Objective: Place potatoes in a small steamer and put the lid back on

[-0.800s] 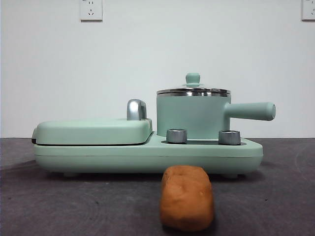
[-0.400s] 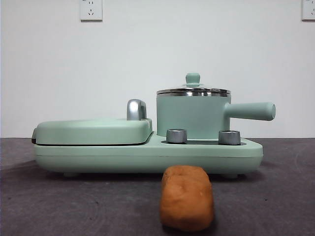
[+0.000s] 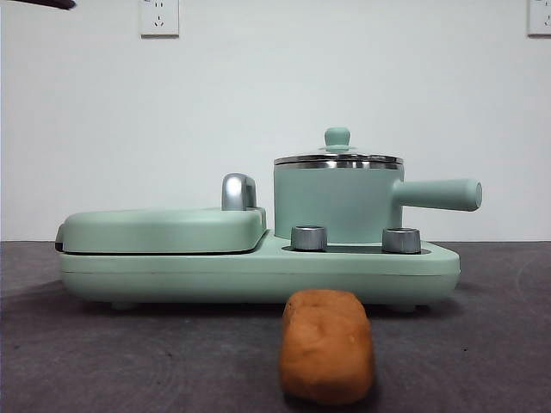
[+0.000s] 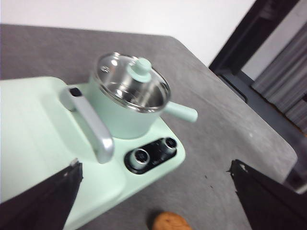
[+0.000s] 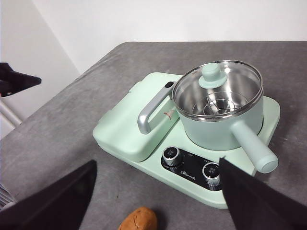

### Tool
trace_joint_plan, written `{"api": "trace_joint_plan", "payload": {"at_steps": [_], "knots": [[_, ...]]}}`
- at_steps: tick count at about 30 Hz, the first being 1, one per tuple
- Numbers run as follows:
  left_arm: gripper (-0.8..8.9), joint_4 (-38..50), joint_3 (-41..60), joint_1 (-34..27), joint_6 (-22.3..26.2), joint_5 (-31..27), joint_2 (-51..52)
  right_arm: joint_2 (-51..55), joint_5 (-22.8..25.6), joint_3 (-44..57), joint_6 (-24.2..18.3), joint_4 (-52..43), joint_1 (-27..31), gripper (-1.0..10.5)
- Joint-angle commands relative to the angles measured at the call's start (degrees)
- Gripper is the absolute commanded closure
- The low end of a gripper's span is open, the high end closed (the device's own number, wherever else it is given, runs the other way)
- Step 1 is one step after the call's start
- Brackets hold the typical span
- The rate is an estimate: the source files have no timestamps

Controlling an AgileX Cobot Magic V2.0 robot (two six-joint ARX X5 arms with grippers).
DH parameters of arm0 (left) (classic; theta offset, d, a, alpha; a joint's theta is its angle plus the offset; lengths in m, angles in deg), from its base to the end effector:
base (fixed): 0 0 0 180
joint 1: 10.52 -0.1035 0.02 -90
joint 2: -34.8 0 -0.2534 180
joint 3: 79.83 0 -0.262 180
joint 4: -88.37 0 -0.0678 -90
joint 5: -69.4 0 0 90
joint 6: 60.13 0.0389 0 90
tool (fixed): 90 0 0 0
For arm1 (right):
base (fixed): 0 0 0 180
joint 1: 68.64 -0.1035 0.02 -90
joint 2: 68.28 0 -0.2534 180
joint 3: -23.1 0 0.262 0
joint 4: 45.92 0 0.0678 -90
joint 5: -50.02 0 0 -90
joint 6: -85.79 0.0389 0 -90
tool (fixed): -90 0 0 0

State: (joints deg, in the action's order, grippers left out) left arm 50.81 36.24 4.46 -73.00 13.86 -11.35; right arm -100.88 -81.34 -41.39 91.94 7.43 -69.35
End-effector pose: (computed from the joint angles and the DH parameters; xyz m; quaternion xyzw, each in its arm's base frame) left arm 0.1758 -0.0698 0.3324 -0.1292 0.2144 -0.3904 0.8860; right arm 0.1189 0.0272 0.3429 0.1138 0.1933 0.3428 0.9123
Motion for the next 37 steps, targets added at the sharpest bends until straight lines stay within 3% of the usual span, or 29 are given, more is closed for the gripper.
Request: {"api": "trace_joint_plan", "payload": {"at_steps": [1, 12, 22, 32, 37], "knots": [[3.06, 0.55, -2.99, 1.95, 0.39, 0.28, -2.97, -0.24, 0.04, -0.96, -0.57, -0.20, -0.07, 5.3], [3.09, -4.28, -17.90, 9.79, 2.60, -1.22, -20.96, -0.24, 0.02, -0.96, -0.59, 0.48, -0.09, 5.3], [3.14, -12.59, -40.85, 17.35, 9.01, -12.90, -42.82, -0.24, 0.02, -0.96, -0.59, 0.63, -0.09, 5.3], [3.14, -5.77, -52.06, 22.29, 13.11, -24.37, -59.12, -0.24, 0.00, -0.96, -0.59, 0.61, -0.09, 5.3], [3.14, 1.73, -52.30, 23.10, 13.92, -26.75, -63.73, -0.24, 0.00, -0.96, -0.59, 0.63, -0.09, 5.3]]}}
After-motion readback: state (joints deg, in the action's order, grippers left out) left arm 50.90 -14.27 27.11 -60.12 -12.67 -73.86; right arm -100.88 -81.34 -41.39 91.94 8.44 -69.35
